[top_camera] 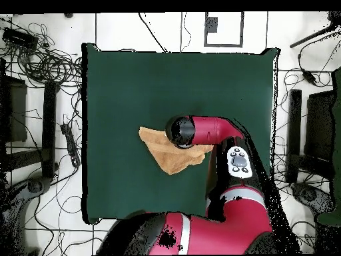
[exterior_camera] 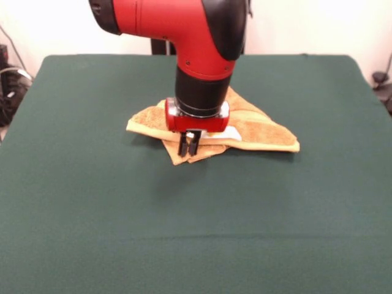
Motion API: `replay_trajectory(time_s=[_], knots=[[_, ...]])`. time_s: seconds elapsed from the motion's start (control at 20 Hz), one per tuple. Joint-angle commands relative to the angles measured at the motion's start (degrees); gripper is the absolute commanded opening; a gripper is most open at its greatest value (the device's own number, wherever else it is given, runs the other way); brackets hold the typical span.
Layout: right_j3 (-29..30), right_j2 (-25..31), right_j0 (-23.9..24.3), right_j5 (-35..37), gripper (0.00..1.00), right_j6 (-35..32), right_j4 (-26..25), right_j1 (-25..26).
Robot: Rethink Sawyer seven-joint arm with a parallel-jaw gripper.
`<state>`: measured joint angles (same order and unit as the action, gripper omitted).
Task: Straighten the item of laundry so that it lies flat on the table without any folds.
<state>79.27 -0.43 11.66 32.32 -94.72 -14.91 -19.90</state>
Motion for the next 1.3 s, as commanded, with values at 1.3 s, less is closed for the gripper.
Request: replay_trajectory(time_s=[1.3], knots=[[18.3, 16.0, 7.9, 4.6, 0.0, 0.5, 3.1, -7.2]])
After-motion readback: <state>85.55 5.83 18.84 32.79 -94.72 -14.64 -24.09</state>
